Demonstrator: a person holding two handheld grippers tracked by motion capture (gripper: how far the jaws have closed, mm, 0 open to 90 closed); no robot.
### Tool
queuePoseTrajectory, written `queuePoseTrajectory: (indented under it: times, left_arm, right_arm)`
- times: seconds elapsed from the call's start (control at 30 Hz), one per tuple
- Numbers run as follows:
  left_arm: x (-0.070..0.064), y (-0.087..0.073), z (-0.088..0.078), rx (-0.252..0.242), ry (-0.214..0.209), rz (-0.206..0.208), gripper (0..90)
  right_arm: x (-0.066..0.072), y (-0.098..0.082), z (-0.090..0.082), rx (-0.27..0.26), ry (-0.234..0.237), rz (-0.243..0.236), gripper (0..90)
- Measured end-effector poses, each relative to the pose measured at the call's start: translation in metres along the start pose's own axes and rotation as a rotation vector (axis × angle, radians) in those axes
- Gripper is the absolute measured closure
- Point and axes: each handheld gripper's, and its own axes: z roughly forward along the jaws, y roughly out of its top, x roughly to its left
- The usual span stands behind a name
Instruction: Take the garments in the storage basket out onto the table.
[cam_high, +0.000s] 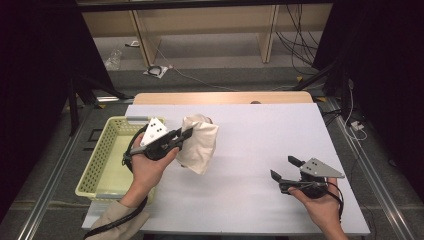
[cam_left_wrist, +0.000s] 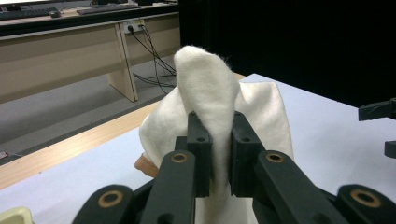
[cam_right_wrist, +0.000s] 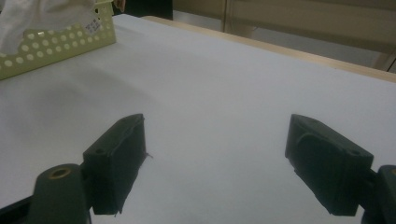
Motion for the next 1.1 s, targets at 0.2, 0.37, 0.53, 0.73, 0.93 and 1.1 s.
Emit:
queuePoseTrajectory:
  times: [0.2,0.37,0.53,0.73,0.93,1.1]
  left_arm:
    - [-0.003,-0.001,0.002,0.002,-0.008,0.000,81.1]
    - [-0.005,-0.002,0.003,0.007,-0.013,0.004,81.1]
    - [-0.007,-0.002,0.005,0.010,-0.020,0.005,81.0]
    - [-0.010,-0.003,0.006,0.015,-0.026,0.011,81.0]
    - [-0.013,-0.003,0.007,0.017,-0.034,0.015,81.0]
    - [-0.015,-0.003,0.009,0.019,-0.043,0.018,81.0]
  right_arm:
    - [0.000,0.000,0.000,-0.007,0.002,0.000,21.2]
    - [0.000,0.000,0.000,0.002,0.001,0.000,21.3]
    - [0.001,0.000,0.001,-0.007,0.002,0.000,21.3]
    - [0.001,0.000,0.001,-0.005,0.004,0.000,21.3]
    - [0.000,0.000,0.000,0.001,-0.001,0.000,21.3]
    - [0.000,0.000,0.000,-0.008,0.002,0.000,21.3]
